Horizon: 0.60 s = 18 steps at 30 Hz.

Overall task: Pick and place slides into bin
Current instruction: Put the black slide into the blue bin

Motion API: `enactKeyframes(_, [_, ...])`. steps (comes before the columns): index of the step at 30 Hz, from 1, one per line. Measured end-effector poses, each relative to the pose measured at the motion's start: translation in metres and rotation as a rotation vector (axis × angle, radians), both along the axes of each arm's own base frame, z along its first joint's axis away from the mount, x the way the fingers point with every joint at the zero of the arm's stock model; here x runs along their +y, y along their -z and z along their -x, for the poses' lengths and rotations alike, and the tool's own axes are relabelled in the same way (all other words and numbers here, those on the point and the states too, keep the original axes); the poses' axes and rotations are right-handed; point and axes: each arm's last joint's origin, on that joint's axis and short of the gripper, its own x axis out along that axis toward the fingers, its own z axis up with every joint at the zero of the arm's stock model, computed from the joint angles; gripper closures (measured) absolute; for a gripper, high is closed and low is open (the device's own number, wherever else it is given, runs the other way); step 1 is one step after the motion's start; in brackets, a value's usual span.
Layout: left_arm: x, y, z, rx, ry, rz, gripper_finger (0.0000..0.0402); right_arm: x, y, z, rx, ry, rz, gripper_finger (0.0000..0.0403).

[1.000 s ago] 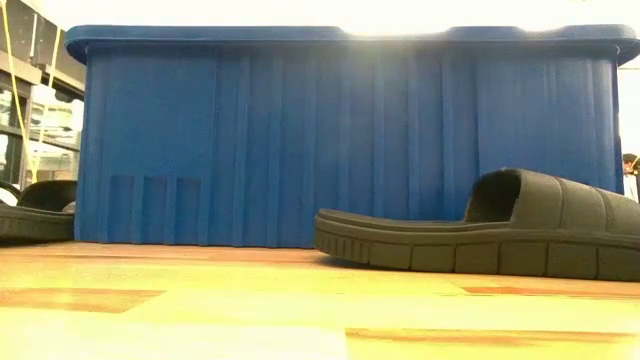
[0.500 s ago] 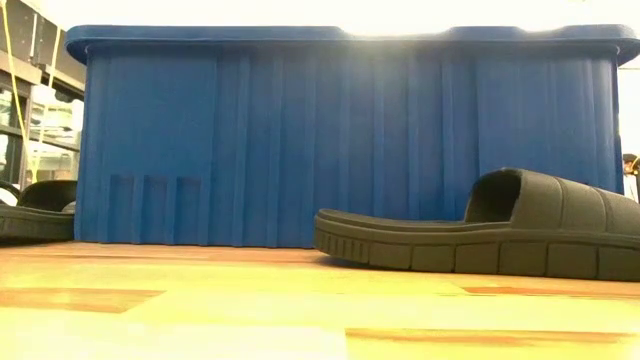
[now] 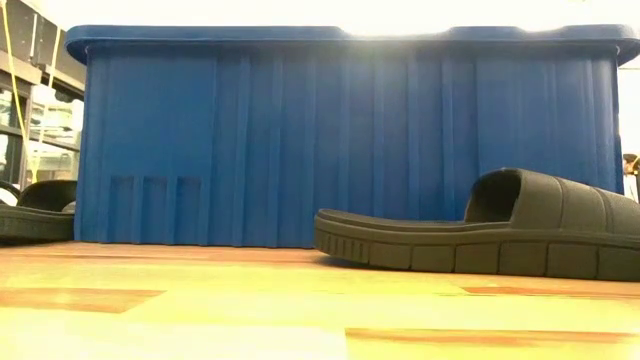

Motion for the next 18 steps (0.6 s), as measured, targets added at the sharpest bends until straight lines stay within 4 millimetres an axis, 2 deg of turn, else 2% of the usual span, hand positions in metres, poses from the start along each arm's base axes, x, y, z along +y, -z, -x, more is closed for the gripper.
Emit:
enactKeyframes(3, [0.0,0.0,0.0,-0.001,0.001,0.007,0.0314,-0.003,0.007,-0.002,0.022,0.009,0.053,0.0263])
enactKeyframes(7, [0.001,0.0,0.0,-0.001,-0.017,0.022,0.0314,-0.01,0.023,-0.005,0.211,0.014,0.073,0.0263])
enactKeyframes(18, [0.001,0.0,0.0,-0.004,-0.025,0.072,0.0314,-0.017,0.026,0.01,0.305,0.006,0.193,0.0263])
